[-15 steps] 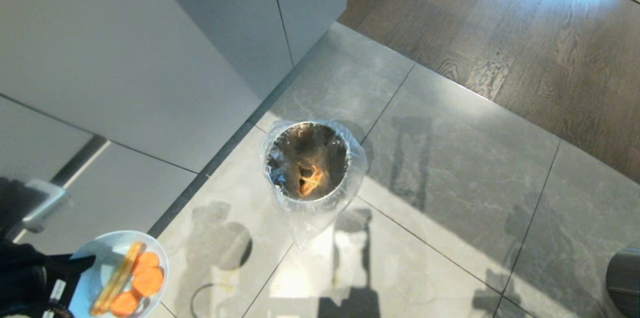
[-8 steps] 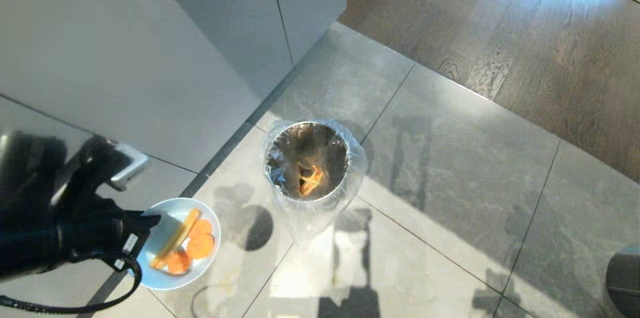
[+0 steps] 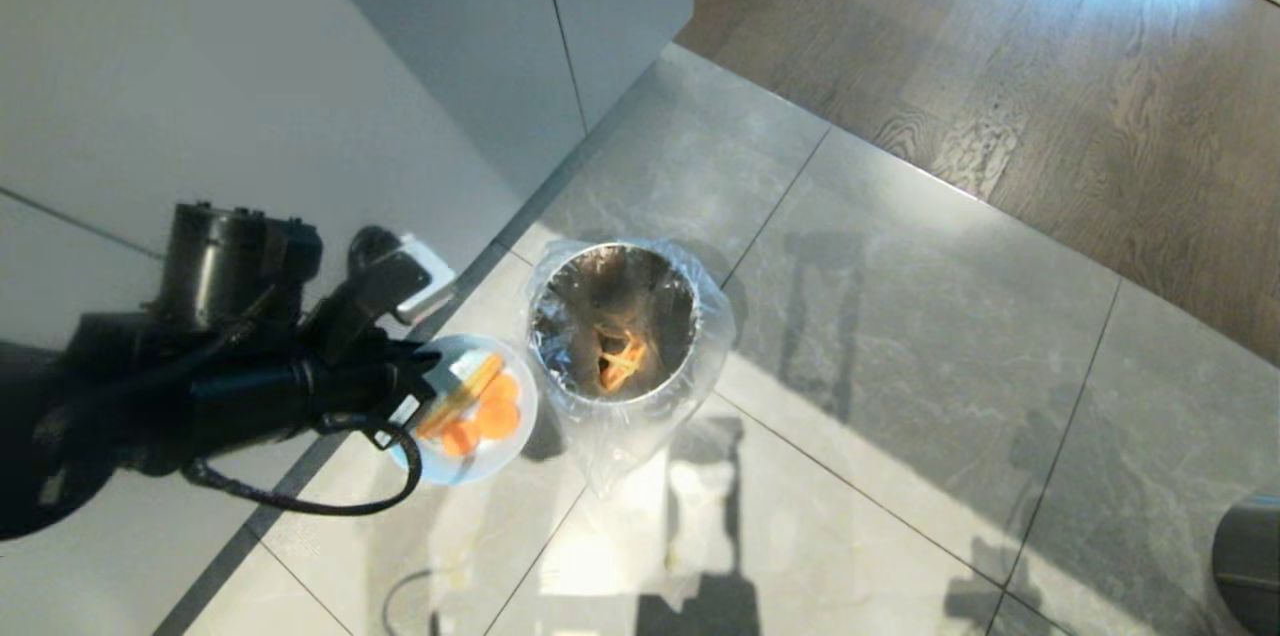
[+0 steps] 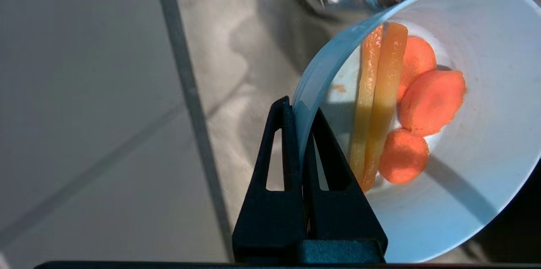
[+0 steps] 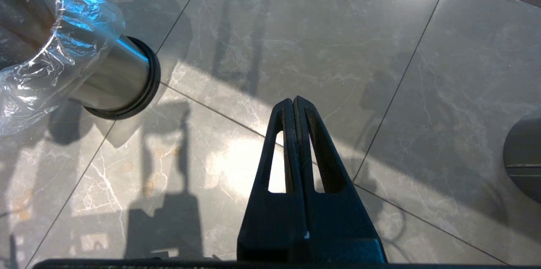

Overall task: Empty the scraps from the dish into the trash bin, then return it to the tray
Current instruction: Move the bowl over the trash can, then pour the leftover food from the bowl into the trash can

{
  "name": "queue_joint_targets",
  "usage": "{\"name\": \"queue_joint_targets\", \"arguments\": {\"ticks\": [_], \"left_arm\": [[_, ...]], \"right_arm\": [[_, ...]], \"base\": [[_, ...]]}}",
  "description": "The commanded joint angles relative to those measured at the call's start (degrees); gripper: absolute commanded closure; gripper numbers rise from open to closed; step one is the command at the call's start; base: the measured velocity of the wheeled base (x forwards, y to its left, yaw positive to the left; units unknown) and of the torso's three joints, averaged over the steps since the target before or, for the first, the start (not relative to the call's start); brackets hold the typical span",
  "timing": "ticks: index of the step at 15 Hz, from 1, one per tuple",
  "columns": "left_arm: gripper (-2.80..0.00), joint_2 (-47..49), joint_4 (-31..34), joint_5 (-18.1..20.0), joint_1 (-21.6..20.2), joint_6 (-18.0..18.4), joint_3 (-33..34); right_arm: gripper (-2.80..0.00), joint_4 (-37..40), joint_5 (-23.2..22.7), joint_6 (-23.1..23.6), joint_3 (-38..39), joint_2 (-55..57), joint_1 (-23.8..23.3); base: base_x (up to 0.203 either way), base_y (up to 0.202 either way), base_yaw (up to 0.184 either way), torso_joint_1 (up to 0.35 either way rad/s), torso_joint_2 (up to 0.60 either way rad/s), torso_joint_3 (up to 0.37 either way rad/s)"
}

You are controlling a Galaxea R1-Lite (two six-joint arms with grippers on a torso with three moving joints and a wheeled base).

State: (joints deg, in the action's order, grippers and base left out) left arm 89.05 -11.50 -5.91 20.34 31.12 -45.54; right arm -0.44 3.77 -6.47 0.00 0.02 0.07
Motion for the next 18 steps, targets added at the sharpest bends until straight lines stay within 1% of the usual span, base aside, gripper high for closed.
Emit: {"name": "queue_joint_targets", "arguments": {"ticks": [1, 2, 5, 6, 7, 9, 10, 12, 13, 14, 15, 16, 17, 18], "left_arm": [[0.00, 5.5, -4.0, -0.3, 1.3, 7.1, -4.3], [0.00, 6.7, -6.9, -0.3, 2.3, 8.6, -5.2], [0.00, 9.3, -16.1, -0.3, 5.8, 9.6, -5.8], [0.00, 10.1, -19.3, -0.3, 6.5, 11.3, -5.9], [0.00, 11.0, -21.9, -0.3, 6.9, 14.9, -6.4], [0.00, 13.1, -25.1, -0.2, 8.1, 21.4, -8.6], [0.00, 14.1, -25.6, -0.2, 9.3, 23.6, -9.5], [0.00, 14.8, -25.8, -0.1, 11.6, 25.3, -10.0], [0.00, 15.2, -26.0, 0.0, 12.3, 27.1, -10.1], [0.00, 15.5, -26.5, 0.0, 12.6, 30.4, -10.3], [0.00, 15.8, -27.4, -0.1, 12.8, 35.4, -10.9], [0.00, 16.2, -29.2, -0.1, 13.0, 41.3, -11.7], [0.00, 16.7, -31.8, -0.2, 13.2, 45.9, -12.1], [0.00, 17.5, -33.3, -0.2, 13.3, 48.1, -12.3]], "right_arm": [[0.00, 0.0, 0.0, 0.0, 0.0, 0.0, 0.0], [0.00, 0.0, 0.0, 0.0, 0.0, 0.0, 0.0], [0.00, 0.0, 0.0, 0.0, 0.0, 0.0, 0.0], [0.00, 0.0, 0.0, 0.0, 0.0, 0.0, 0.0], [0.00, 0.0, 0.0, 0.0, 0.0, 0.0, 0.0], [0.00, 0.0, 0.0, 0.0, 0.0, 0.0, 0.0], [0.00, 0.0, 0.0, 0.0, 0.0, 0.0, 0.0], [0.00, 0.0, 0.0, 0.0, 0.0, 0.0, 0.0], [0.00, 0.0, 0.0, 0.0, 0.0, 0.0, 0.0], [0.00, 0.0, 0.0, 0.0, 0.0, 0.0, 0.0], [0.00, 0.0, 0.0, 0.0, 0.0, 0.0, 0.0], [0.00, 0.0, 0.0, 0.0, 0.0, 0.0, 0.0], [0.00, 0.0, 0.0, 0.0, 0.0, 0.0, 0.0], [0.00, 0.0, 0.0, 0.0, 0.0, 0.0, 0.0]], "base": [[0.000, 0.000, 0.000, 0.000, 0.00, 0.000], [0.000, 0.000, 0.000, 0.000, 0.00, 0.000], [0.000, 0.000, 0.000, 0.000, 0.00, 0.000], [0.000, 0.000, 0.000, 0.000, 0.00, 0.000], [0.000, 0.000, 0.000, 0.000, 0.00, 0.000], [0.000, 0.000, 0.000, 0.000, 0.00, 0.000], [0.000, 0.000, 0.000, 0.000, 0.00, 0.000], [0.000, 0.000, 0.000, 0.000, 0.00, 0.000], [0.000, 0.000, 0.000, 0.000, 0.00, 0.000], [0.000, 0.000, 0.000, 0.000, 0.00, 0.000], [0.000, 0.000, 0.000, 0.000, 0.00, 0.000], [0.000, 0.000, 0.000, 0.000, 0.00, 0.000], [0.000, 0.000, 0.000, 0.000, 0.00, 0.000], [0.000, 0.000, 0.000, 0.000, 0.00, 0.000]]}}
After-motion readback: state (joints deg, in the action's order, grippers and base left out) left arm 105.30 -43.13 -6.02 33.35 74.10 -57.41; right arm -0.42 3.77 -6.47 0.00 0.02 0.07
